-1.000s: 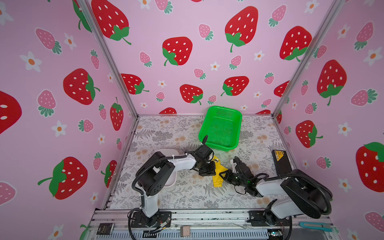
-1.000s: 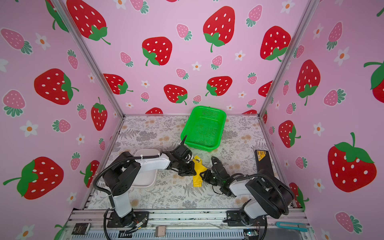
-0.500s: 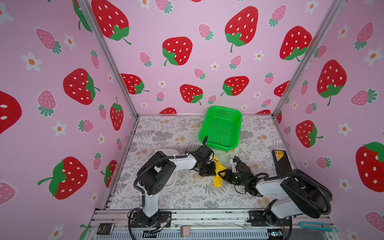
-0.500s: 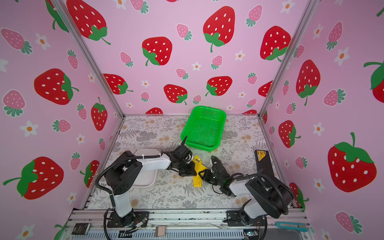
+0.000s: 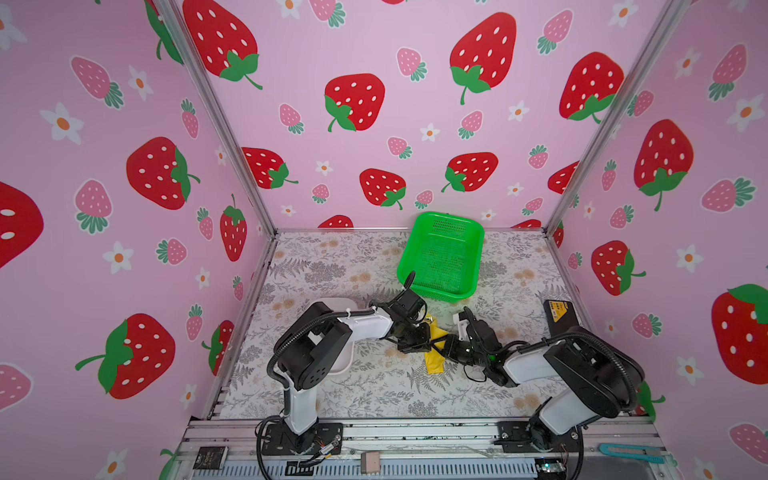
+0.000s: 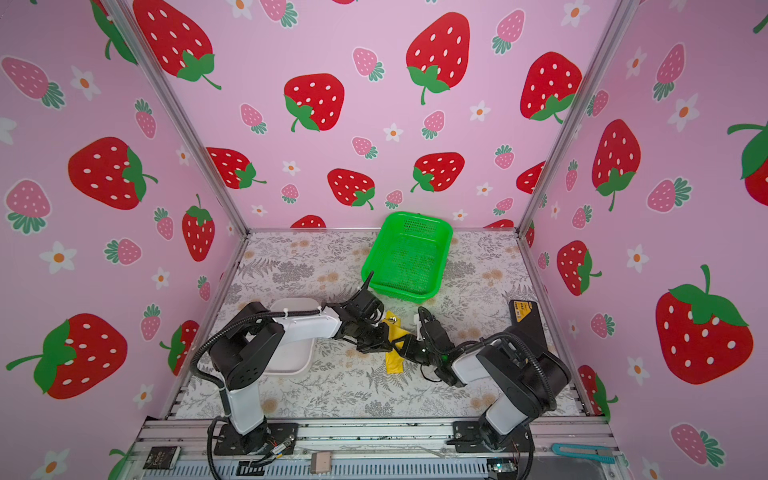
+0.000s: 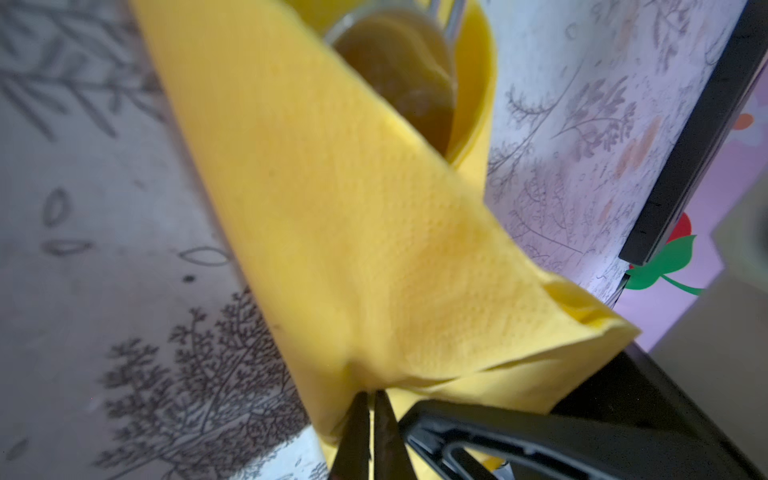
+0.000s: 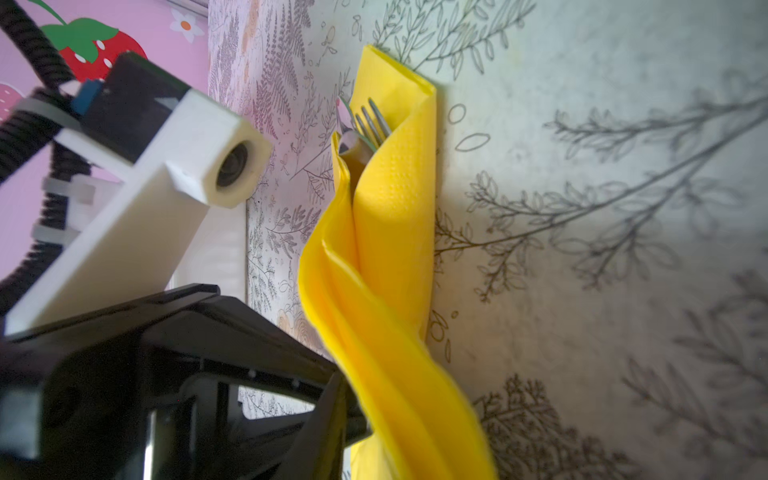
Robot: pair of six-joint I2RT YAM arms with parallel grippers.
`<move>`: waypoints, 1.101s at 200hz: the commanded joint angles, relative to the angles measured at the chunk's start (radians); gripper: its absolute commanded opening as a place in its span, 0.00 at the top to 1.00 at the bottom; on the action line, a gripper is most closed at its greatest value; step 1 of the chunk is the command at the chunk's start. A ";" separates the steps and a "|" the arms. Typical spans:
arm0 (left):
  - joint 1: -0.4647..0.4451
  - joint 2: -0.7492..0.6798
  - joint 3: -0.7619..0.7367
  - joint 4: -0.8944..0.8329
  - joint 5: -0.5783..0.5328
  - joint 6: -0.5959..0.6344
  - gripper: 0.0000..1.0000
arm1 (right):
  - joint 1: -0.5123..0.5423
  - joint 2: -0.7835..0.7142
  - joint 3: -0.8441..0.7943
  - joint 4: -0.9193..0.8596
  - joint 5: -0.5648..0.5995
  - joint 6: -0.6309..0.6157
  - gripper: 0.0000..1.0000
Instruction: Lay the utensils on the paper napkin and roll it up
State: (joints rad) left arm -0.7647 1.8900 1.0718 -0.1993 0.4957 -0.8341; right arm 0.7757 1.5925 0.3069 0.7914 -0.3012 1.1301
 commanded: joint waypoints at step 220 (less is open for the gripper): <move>0.121 -0.514 -0.303 0.035 -0.288 -0.087 0.54 | 0.000 -0.136 0.009 -0.051 0.007 -0.193 0.93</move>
State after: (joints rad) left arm -0.6571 1.4025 0.7929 -0.1986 0.2237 -0.8982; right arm 0.7757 1.4918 0.2878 0.7601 -0.3027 0.9936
